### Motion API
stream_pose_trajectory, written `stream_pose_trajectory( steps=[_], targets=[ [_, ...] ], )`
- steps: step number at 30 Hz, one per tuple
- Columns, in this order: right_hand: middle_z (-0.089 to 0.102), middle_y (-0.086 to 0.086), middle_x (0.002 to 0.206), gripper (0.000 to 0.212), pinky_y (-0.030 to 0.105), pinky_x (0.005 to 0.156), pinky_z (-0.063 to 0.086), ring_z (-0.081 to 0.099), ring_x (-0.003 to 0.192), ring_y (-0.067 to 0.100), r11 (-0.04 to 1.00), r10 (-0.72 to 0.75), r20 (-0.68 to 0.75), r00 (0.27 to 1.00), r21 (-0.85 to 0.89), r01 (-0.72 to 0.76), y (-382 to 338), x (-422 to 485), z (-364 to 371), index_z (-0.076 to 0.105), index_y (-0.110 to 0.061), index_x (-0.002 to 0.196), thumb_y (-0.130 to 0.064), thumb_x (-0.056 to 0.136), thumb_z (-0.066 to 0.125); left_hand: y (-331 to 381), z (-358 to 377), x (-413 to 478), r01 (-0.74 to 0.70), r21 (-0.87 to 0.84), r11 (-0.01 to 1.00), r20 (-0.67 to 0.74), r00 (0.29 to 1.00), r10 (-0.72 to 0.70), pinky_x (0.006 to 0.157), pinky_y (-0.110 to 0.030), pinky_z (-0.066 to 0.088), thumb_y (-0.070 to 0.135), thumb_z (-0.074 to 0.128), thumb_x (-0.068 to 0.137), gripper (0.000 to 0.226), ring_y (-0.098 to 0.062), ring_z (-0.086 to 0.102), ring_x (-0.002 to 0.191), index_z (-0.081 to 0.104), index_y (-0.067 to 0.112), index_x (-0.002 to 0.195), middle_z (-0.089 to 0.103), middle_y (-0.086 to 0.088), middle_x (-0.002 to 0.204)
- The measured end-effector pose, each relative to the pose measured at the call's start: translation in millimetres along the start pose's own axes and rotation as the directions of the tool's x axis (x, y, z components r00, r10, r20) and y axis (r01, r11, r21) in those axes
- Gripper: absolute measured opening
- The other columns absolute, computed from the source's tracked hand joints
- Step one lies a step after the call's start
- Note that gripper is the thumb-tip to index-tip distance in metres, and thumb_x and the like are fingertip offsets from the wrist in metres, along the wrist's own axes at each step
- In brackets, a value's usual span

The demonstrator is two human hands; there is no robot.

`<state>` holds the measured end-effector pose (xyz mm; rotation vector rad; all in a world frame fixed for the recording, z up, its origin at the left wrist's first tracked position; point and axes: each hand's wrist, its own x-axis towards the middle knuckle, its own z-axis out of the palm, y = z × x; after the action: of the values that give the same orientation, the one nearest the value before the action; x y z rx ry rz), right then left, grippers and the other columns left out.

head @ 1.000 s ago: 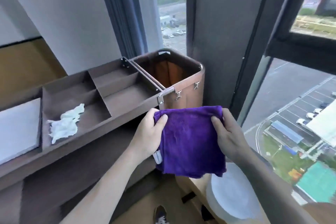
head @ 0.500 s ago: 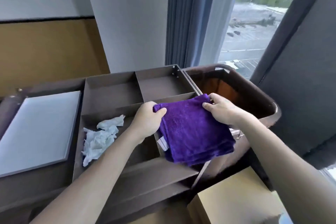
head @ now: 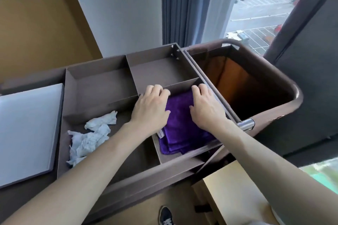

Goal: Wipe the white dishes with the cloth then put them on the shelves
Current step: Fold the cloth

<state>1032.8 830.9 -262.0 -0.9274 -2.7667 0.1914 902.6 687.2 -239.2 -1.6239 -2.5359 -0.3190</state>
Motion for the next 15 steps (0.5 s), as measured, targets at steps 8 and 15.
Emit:
stream_pose_trajectory(
  steps=[8, 15],
  targets=[
    [-0.014, -0.003, 0.169, 0.103, 0.047, 0.123, 0.016, -0.006, 0.156, 0.03, 0.981, -0.01, 0.544, 0.839, 0.168, -0.097, 18.6, -24.5, -2.1, 0.003, -0.034, 0.162, -0.052, 0.087, 0.07, 25.7, 20.1, -0.3, -0.033, 0.024, 0.999, 0.621, 0.784, 0.011, 0.129, -0.045, 0.01, 0.079, 0.057, 0.088, 0.108, -0.029, -0.007, 0.162, -0.009, 0.041, 0.165, -0.011, -0.006, 0.175],
    [0.014, 0.007, 0.168, 0.072, 0.045, 0.122, 0.026, 0.011, 0.154, 0.031, 0.995, 0.0, 0.44, 0.898, 0.093, -0.046, 9.5, -39.6, -25.3, 0.034, -0.017, 0.155, -0.043, 0.094, 0.062, 38.7, -5.2, -6.2, -0.011, 0.079, 0.997, 0.584, 0.811, -0.037, 0.131, -0.049, 0.009, 0.082, 0.06, 0.082, 0.118, -0.029, -0.004, 0.162, -0.009, 0.036, 0.166, -0.011, -0.01, 0.175]
  ],
)
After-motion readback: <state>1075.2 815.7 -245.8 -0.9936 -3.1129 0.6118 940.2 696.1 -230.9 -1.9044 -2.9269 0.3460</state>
